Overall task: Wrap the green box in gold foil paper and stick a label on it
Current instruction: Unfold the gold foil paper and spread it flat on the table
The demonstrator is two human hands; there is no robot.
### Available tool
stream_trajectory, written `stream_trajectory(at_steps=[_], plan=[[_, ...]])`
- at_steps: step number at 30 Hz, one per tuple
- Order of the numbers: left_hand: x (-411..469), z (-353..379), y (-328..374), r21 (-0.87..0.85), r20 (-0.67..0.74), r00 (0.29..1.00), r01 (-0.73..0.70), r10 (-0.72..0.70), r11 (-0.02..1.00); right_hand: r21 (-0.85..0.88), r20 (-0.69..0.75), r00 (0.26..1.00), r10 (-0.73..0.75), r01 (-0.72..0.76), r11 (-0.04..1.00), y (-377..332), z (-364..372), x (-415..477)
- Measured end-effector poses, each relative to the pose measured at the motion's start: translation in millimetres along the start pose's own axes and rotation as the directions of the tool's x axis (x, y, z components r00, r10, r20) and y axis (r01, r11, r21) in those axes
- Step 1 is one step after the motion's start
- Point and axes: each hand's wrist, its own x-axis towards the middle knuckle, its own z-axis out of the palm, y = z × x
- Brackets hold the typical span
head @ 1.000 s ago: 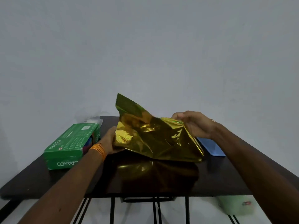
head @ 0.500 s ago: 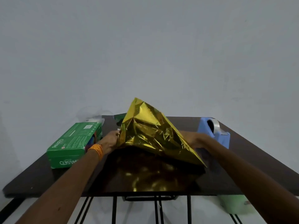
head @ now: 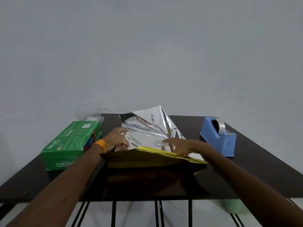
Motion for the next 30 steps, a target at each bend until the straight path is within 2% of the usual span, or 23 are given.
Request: stream_trajectory(at_steps=[3,5,8,9,11,12,14,16,18,20,21,22,25,28,30], plan=[[5,4,2,0.002,-0.044,0.999,-0.012,0.012,1.000,-0.041,-0.045,0.999,0.011,-0.013,0.999,5,6,12],[8,4,4,0.031,-0.091,0.996,-0.016,0.019,0.999,-0.129,-0.040,0.999,0.008,-0.013,0.992,8,13,21],[8,5,9,0.070,-0.122,0.991,-0.041,0.050,0.997,-0.202,-0.074,0.997,-0.038,0.022,0.979,-2,18,26],[7,7,9,0.179,-0.140,0.988,-0.044,0.070,0.983,-0.179,-0.093,0.995,-0.039,0.022,0.984,-6,20,27],[5,15,9,0.514,-0.185,0.976,-0.001,0.113,0.858,-0.138,-0.127,0.992,-0.004,-0.014,0.990,-13,20,26],[7,19,6,0.600,-0.190,0.972,0.002,0.140,0.800,-0.131,-0.158,0.987,0.003,-0.023,0.991,-17,20,25],[7,31,4,0.634,-0.141,0.977,-0.036,0.162,0.772,-0.026,-0.235,0.971,0.039,-0.046,0.999,-20,17,26],[10,42,-2,0.630,-0.046,0.988,-0.084,0.145,0.772,0.160,-0.386,0.917,0.103,-0.043,0.986,-14,10,28],[11,52,-6,0.624,-0.032,0.993,-0.068,0.112,0.779,0.255,-0.573,0.797,0.194,-0.051,0.966,-1,0,27],[11,57,-11,0.640,-0.057,0.993,-0.047,0.108,0.767,0.300,-0.685,0.667,0.292,-0.107,0.948,13,-12,19],[11,59,-12,0.652,-0.066,0.991,-0.042,0.112,0.757,0.356,-0.679,0.641,0.359,-0.141,0.924,23,-16,16],[13,61,-17,0.668,-0.067,0.992,-0.037,0.109,0.743,0.432,-0.629,0.651,0.425,-0.162,0.887,32,-19,14],[12,65,-23,0.737,-0.069,0.991,-0.026,0.113,0.676,0.701,-0.359,0.754,0.550,-0.171,0.692,56,-23,25],[12,67,-25,0.757,-0.076,0.987,-0.034,0.140,0.652,0.863,-0.193,0.847,0.496,-0.094,0.496,60,-27,37],[11,67,-24,0.769,-0.071,0.988,-0.035,0.139,0.638,0.902,-0.147,0.906,0.397,-0.042,0.430,42,-32,36]])
